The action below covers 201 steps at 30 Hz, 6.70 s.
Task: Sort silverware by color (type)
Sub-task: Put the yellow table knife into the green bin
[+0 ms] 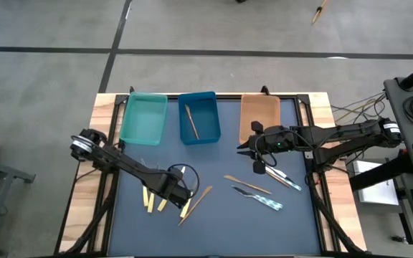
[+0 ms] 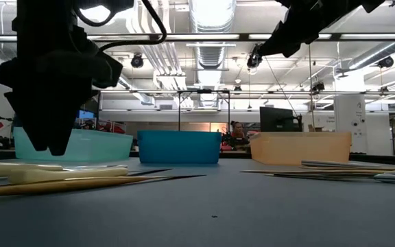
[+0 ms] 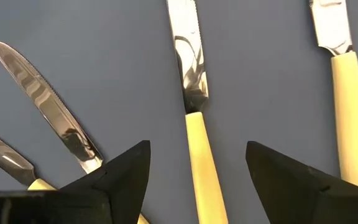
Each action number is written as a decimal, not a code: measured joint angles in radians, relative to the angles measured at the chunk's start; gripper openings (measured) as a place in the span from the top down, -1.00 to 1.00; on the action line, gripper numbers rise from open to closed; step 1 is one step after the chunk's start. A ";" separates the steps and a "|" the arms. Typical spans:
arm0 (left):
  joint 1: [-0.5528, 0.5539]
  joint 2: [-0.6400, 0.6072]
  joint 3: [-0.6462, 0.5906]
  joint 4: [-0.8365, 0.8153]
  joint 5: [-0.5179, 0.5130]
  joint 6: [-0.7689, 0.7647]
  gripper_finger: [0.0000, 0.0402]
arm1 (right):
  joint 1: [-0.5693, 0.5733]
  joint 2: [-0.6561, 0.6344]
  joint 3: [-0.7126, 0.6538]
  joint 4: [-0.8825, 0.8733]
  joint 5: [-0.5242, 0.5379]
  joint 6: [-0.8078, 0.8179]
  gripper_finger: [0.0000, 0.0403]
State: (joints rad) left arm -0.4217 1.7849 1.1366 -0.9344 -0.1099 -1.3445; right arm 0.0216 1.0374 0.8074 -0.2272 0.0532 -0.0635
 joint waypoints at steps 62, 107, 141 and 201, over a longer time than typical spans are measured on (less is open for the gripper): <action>0.008 -0.004 -0.118 0.197 0.015 0.000 0.92 | -0.001 0.000 -0.002 0.001 0.001 -0.007 0.66; 0.226 -0.490 -0.119 -0.063 -0.162 0.134 0.93 | 0.000 0.000 -0.002 -0.002 0.001 0.001 0.66; 1.009 -0.622 -0.119 -0.037 -0.152 0.855 0.94 | 0.000 0.000 -0.002 0.000 0.001 -0.007 0.66; 1.382 -0.608 -0.315 0.251 -0.089 0.999 0.93 | -0.002 0.000 -0.019 0.000 0.001 0.055 0.66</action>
State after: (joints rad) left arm 0.9604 1.1774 0.8219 -0.6838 -0.1989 -0.3457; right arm 0.0193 1.0378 0.7887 -0.2272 0.0547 -0.0085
